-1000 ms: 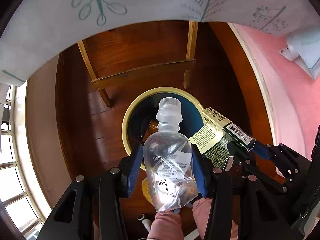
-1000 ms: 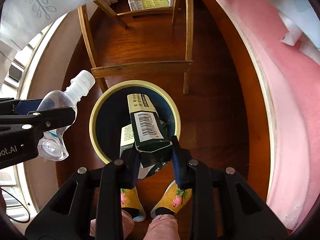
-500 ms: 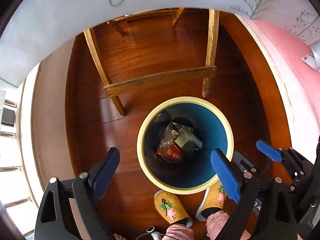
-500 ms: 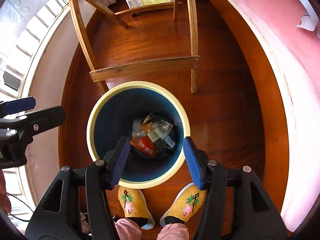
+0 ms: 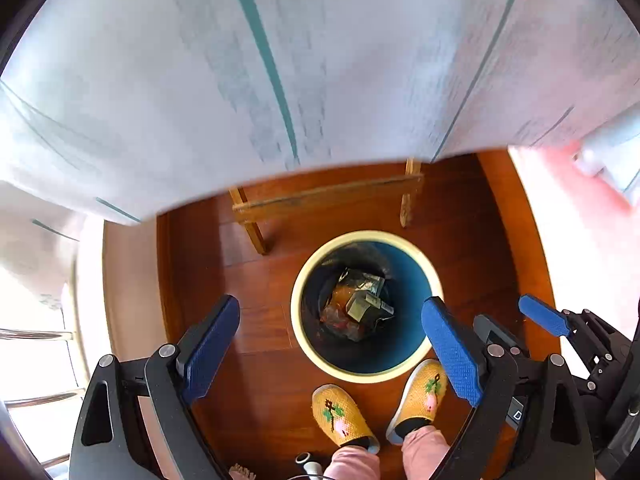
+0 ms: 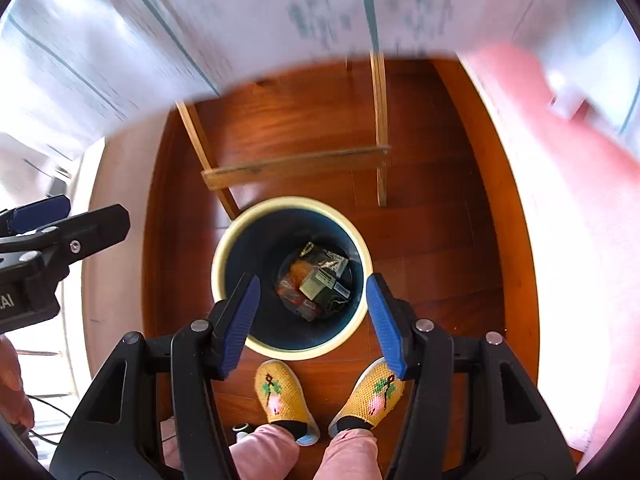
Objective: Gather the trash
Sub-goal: 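Raise both open tools from the bin back toward the table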
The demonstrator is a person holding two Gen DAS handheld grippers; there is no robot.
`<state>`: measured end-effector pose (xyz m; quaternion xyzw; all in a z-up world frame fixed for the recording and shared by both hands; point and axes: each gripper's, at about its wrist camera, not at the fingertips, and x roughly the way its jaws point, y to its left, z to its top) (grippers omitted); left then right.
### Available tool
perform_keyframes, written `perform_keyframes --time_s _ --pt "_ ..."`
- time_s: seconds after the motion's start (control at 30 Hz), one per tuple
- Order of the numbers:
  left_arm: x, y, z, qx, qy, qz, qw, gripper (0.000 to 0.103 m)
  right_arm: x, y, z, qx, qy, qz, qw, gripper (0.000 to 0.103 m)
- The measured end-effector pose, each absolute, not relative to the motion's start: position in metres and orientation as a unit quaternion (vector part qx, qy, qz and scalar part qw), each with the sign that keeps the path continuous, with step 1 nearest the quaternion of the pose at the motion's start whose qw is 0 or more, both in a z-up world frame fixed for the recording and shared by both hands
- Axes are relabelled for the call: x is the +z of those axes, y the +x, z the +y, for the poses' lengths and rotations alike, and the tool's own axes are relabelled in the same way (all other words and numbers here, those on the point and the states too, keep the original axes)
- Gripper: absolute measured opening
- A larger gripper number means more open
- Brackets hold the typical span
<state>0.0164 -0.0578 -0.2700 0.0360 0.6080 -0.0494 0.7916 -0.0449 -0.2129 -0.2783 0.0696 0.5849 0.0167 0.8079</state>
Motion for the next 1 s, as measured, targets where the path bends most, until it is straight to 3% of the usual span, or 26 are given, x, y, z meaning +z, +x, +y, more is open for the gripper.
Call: perform_keyframes --time_s 0.4,1.0 --pt "-0.148 0.015 -0.045 -0.055 0.037 0.579 0.813 0.093 -0.150 -0.038 -0.198 0.031 0.065 0.554 0.829 0.052" --pt "-0.017 -0.008 -0.036 -0.087 0.049 0.527 0.844 0.093 -0.016 -0.058 -0.194 0.032 0.060 0.507 0.859 0.052"
